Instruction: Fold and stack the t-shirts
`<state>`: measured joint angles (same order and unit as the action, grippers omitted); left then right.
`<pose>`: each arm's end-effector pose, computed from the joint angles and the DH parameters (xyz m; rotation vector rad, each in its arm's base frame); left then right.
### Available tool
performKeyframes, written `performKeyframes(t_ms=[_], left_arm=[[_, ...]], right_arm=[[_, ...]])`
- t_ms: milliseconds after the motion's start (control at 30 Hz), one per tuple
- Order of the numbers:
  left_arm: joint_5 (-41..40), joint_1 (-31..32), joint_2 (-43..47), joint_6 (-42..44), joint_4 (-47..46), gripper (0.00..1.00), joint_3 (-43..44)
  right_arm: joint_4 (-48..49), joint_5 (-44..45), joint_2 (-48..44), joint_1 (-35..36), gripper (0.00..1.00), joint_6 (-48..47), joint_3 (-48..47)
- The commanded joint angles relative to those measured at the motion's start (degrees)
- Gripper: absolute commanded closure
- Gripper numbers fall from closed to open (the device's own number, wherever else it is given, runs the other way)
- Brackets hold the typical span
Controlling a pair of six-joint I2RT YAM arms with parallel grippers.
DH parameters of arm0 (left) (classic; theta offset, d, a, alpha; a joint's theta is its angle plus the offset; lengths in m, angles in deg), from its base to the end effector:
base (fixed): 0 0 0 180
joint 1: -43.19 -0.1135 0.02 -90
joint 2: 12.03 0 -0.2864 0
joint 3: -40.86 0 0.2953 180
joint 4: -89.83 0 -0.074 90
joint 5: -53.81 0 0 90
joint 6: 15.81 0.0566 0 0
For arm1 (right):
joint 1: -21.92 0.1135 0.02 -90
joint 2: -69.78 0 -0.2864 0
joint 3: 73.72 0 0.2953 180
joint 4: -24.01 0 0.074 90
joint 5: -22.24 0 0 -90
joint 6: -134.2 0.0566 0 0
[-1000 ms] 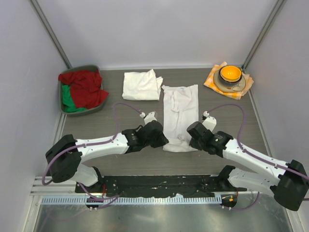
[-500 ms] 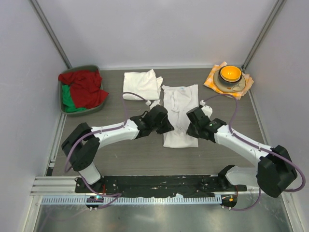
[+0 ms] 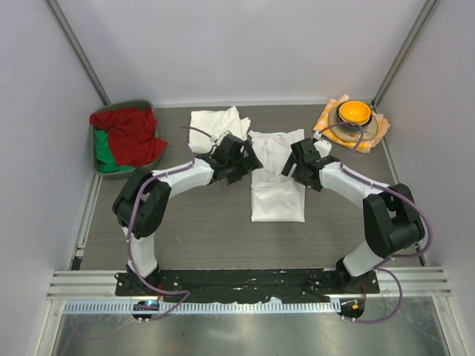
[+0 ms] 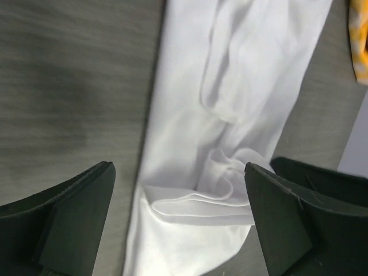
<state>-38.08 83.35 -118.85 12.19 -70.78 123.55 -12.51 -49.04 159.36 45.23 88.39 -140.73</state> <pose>0.3581 -0.2998 0.1770 -0.4888 2.4406 -0.8058 0.3343 0.1242 0.1771 0.5690 2.4548 0.0417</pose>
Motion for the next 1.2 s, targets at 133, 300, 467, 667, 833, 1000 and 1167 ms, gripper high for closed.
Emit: performKeyframes(t_ms=[133, 300, 467, 667, 833, 1000, 1167], left_arm=[[-2.42, -1.06, 10.99, 4.43, 2.45, 0.00, -2.22], [-3.38, 3.95, 18.48, 3.73, 4.12, 0.00, -9.78], [-5.49, 13.09, 22.45, 1.10, 5.25, 0.00, -15.48], [-5.58, 15.74, 24.12, -2.86, -2.45, 0.00, -25.58], [-5.75, 15.74, 22.28, -3.66, -9.41, 0.00, -30.70], [-6.28, 15.65, 19.91, -4.18, -16.88, 0.00, -33.34], [-6.02, 15.47, 15.34, -5.24, -20.05, 0.02, -32.82]], right_arm=[[1.60, 4.22, -12.75, -0.02, 0.01, -5.16, -0.61], [-6.91, 0.63, -20.05, 1.21, 0.00, -6.12, -0.09], [-12.55, -3.87, -24.88, 1.74, 0.00, -5.96, 4.47], [-9.93, -6.49, -35.60, 1.65, 0.01, -5.16, 16.43], [-7.55, -6.68, -42.46, 1.74, 0.00, -4.81, 22.67], [-7.72, -7.65, -43.44, 1.65, 0.00, -3.84, 23.38], [-6.58, -8.53, -43.18, 1.74, 0.01, -2.88, 24.17]])
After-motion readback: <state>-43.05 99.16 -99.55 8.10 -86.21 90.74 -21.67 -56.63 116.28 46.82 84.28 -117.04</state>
